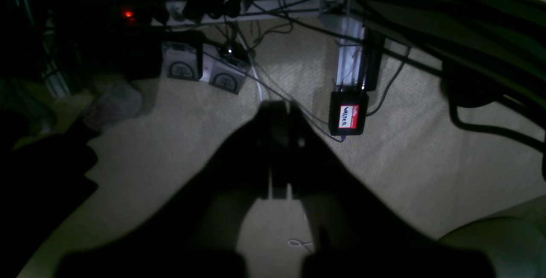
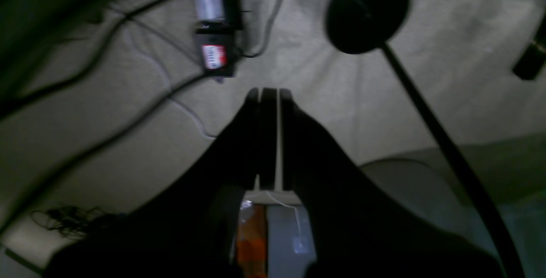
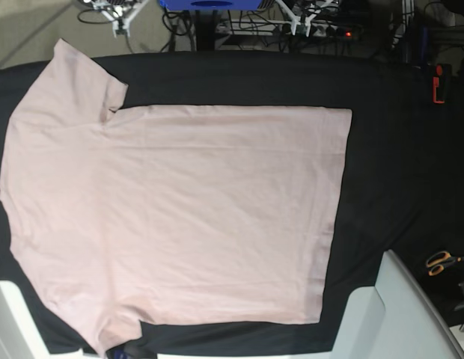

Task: Fold the T-shirt properly
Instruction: 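Move both grippers from rest toward the shirt's collar-side corners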

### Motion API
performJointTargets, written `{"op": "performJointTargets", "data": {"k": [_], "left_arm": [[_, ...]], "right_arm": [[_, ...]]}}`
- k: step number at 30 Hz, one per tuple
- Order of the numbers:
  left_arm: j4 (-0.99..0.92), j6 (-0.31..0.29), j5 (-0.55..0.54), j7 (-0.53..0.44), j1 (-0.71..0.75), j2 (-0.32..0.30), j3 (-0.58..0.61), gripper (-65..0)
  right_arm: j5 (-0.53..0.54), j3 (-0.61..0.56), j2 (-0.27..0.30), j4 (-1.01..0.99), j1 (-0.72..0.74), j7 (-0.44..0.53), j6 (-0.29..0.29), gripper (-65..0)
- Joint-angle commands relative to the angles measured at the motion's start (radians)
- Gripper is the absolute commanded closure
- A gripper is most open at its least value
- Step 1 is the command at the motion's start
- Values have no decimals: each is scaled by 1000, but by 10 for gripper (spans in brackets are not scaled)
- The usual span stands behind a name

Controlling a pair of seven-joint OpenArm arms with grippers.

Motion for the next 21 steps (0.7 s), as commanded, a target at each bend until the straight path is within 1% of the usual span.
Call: {"op": "performJointTargets", "data": {"k": [1, 5, 6, 7, 9, 10, 11, 12, 13, 14, 15, 16, 18, 19, 20, 21], "left_arm": [[2, 4, -3, -6, 14, -2, 2, 0], [2, 4, -5, 2, 18, -2, -9, 0], [0, 4, -5, 2, 18, -2, -9, 0], [-3, 4, -5, 2, 18, -2, -9, 0], [-6, 4, -5, 2, 19, -2, -9, 0], [-6, 4, -5, 2, 19, -2, -7, -43], [-6, 4, -5, 1, 22, -3, -7, -69], [-3, 4, -5, -3, 30, -3, -7, -64], [2, 4, -5, -4, 34, -11, -9, -41], [2, 4, -5, -4, 36, -12, -9, 0], [0, 4, -5, -4, 36, -12, -9, 0], [0, 4, -5, -4, 36, -12, -9, 0], [0, 4, -5, -4, 37, -14, -9, 0], [0, 4, -6, -4, 37, -15, -9, 0], [0, 4, -6, -4, 39, -15, -9, 0], [0, 4, -6, -4, 39, -15, -9, 0]], "right_arm": [[1, 2, -7, 8, -10, -4, 5, -18], [-1, -1, -5, 14, -13, -11, 5, -24], [-1, -1, -5, 14, -11, -11, 5, -38], [-1, -1, -5, 14, -11, -11, 5, -71], [-1, -1, -5, 14, -11, -7, 5, -206], [-1, -3, -5, 14, -11, -7, 5, -293], [-2, -3, -5, 14, -13, -7, 5, -357], [-2, -3, -5, 14, -13, -6, 5, -417], [-2, -3, -4, 14, -13, -6, 5, -435], [-2, -3, -1, 14, -13, -6, 5, -422], [-2, -3, 8, 14, -13, -6, 5, -386], [-2, -3, 13, 14, -13, -6, 5, -320], [-2, -3, 18, 14, -13, -6, 5, -119], [-2, -3, 27, 14, -13, -6, 5, -2], [-2, -3, 37, 14, -11, -6, 5, 0], [-2, -3, 41, 14, -11, -6, 5, -24]]}}
